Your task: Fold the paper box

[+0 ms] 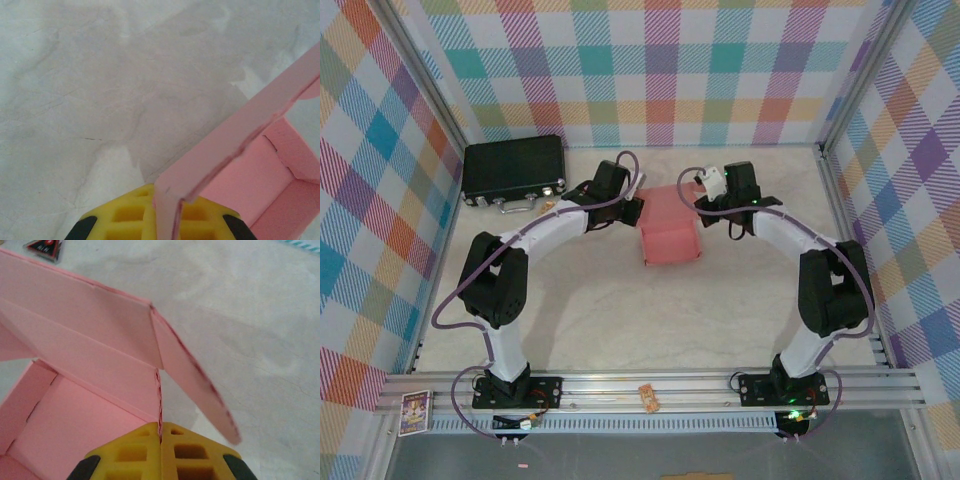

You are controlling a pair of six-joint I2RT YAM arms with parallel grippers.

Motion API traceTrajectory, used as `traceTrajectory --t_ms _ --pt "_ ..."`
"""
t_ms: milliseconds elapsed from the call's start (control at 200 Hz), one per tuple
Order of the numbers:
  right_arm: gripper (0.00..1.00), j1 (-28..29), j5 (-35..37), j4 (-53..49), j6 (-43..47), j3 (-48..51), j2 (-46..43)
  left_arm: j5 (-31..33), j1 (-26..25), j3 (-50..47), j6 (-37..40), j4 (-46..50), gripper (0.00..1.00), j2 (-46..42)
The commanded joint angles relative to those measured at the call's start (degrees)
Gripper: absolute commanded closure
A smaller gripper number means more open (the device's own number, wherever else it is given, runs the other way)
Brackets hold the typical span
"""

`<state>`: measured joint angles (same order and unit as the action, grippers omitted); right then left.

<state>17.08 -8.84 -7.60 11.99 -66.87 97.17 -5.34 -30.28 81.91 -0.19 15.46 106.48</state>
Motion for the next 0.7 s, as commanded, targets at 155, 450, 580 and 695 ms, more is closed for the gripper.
traceTrajectory --t_ms 155,450,580,695 --pt "1.0 5.0 15.9 8.4 -15.5 5.5 -2.9 5.6 -2.1 -0.1 -7.8 -8.6 1.0 0.8" --pt "1.0 10.7 28.1 11.1 -22.8 9.0 -3.5 9.0 -3.3 -2.5 -13.7 -12.2 1.0 1.2" --pt "1.0 12.9 32.4 12.8 -25.2 10.7 -4.0 10.9 -4.5 -4.5 -15.3 -14.2 1.0 0.4" --pt "1.0 14.7 36.0 13.2 -26.8 11.6 -4.0 12.7 -5.8 -6.0 -15.5 -15.5 1.0 -0.1"
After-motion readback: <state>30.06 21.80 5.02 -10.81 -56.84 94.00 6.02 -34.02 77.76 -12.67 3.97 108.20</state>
